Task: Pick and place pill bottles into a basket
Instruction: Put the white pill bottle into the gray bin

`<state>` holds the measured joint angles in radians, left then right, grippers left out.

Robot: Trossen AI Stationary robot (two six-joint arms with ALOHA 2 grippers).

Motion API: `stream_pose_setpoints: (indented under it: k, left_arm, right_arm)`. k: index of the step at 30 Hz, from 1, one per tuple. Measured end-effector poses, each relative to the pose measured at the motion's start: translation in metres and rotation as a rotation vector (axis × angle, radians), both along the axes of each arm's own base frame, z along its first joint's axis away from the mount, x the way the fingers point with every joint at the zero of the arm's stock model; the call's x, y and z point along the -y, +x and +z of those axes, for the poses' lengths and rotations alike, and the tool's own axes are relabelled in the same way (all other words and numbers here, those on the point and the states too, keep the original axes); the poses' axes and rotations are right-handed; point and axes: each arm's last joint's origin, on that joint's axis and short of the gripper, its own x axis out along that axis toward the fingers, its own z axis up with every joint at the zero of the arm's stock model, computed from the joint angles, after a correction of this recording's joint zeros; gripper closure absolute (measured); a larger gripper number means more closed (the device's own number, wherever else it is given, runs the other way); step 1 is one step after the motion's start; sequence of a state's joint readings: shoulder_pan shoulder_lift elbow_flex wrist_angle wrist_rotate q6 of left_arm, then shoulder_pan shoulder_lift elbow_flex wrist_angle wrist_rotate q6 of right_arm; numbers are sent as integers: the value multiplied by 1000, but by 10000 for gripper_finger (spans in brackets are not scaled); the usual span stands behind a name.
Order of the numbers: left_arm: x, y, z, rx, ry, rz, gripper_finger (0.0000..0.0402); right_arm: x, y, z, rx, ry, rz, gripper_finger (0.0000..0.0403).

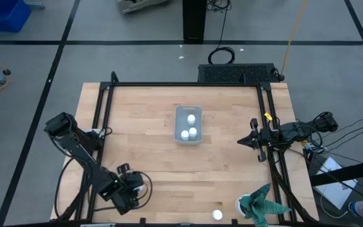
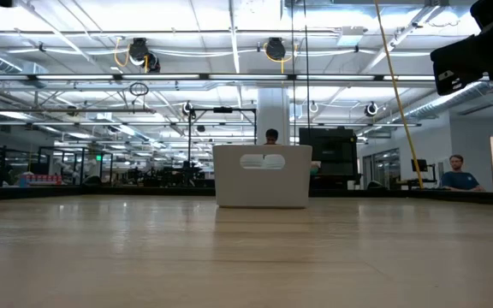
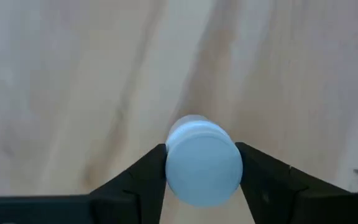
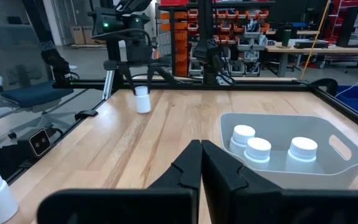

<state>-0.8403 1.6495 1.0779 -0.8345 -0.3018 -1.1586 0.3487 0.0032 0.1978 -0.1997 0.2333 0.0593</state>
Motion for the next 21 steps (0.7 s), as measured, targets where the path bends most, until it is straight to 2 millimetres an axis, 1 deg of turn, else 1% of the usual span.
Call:
stream_pose_setpoints:
  k: [3,7,8,12,15,19,21]
  left_arm:
    - [-11,11,0,21,48,-8,205]
    - [-25,23,1,34,113,-35,237]
    - [-28,26,1,36,130,-42,239]
    - [-41,36,1,40,169,-54,239]
    - [-47,41,1,6,153,-79,238]
    - [-53,46,1,-14,142,-123,215]
    - [-56,49,1,-15,146,-132,212]
  right_arm:
    - [0,0,0,0,0,-1,399]
    - [0,0,0,0,0,-1,399]
    - [0,0,0,0,0,-1,399]
    - [0,0,0,0,0,0,399]
    - [0,0,0,0,0,0,399]
    - [0,0,0,0,0,0,399]
    - [0,0,0,0,0,0,399]
